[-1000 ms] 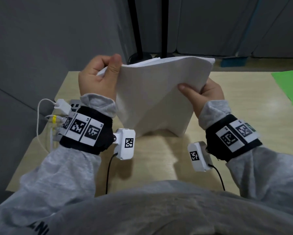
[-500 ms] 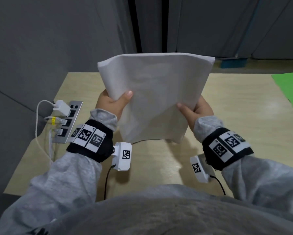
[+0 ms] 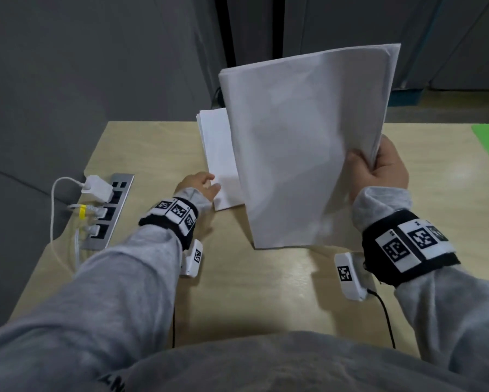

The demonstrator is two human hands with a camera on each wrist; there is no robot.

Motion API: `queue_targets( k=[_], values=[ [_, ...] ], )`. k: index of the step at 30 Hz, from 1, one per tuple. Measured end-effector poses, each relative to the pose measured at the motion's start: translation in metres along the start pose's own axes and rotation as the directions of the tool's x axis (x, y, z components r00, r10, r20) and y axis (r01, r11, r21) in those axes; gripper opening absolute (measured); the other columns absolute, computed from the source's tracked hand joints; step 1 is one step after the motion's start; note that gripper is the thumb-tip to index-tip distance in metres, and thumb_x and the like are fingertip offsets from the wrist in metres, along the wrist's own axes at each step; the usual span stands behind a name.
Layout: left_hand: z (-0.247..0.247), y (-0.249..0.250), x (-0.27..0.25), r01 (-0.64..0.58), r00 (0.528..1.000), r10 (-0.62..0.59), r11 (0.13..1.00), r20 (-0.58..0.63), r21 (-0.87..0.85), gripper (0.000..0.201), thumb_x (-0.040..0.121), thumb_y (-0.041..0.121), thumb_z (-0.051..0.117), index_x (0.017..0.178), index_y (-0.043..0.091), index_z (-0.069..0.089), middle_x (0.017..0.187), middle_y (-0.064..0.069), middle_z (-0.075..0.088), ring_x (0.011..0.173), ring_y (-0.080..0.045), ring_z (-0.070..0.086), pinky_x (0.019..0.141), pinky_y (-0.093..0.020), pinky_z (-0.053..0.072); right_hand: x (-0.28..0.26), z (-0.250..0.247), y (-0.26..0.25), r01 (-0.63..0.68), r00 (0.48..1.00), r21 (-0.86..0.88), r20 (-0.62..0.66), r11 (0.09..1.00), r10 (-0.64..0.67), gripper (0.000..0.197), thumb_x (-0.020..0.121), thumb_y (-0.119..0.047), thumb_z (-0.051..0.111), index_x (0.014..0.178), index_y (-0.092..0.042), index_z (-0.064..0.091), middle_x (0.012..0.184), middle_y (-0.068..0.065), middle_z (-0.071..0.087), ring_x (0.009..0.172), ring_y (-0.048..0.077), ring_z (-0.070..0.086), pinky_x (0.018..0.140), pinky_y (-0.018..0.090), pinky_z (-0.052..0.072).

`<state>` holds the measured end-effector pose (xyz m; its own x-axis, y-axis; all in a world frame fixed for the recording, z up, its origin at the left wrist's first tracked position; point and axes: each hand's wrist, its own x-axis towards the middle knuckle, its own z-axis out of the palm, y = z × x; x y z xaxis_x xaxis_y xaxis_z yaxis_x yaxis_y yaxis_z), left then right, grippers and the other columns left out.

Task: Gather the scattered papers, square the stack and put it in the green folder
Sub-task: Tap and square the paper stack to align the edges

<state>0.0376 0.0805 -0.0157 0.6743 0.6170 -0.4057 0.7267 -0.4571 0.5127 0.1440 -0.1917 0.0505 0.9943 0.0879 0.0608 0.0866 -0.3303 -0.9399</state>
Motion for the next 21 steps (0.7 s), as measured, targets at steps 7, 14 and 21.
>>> queue_targets(
  k=[7,14,21],
  values=[
    [0.042,0.004,0.022,0.183,0.983,-0.161,0.889,-0.087,0.421,0.067,0.077,0.053,0.062,0.124,0.015,0.034,0.122,-0.013,0.036,0.108,-0.033,0.046,0.08,-0.037,0.04,0.016,0.004,-0.003,0.001,1.0,-0.026,0.001,1.0,-0.001,0.021,0.084,-0.018,0.053,0.092,-0.036,0.06,0.063,-0.011,0.053,0.061,0.009,0.051,0.062,0.023,0.043],
    [0.042,-0.004,0.029,0.212,0.977,-0.201,0.929,-0.066,0.303,0.071,0.077,0.038,0.071,0.134,0.017,0.034,0.126,-0.013,0.047,0.111,-0.031,0.054,0.076,-0.031,0.041,0.03,0.008,-0.013,-0.042,0.997,-0.026,-0.058,0.999,0.041,0.014,0.08,-0.019,0.053,0.084,-0.031,0.059,0.064,-0.007,0.051,0.063,0.016,0.05,0.06,0.032,0.048],
    [0.038,-0.032,-0.011,0.169,0.983,-0.182,0.94,0.017,0.295,0.071,0.077,0.037,0.071,0.134,0.018,0.033,0.124,-0.012,0.054,0.109,-0.031,0.056,0.084,-0.034,0.046,0.023,0.009,-0.026,-0.035,0.999,-0.004,0.003,0.999,0.035,0.01,0.081,-0.015,0.051,0.087,-0.018,0.059,0.067,-0.003,0.05,0.059,0.013,0.047,0.057,0.026,0.044]
  ],
)
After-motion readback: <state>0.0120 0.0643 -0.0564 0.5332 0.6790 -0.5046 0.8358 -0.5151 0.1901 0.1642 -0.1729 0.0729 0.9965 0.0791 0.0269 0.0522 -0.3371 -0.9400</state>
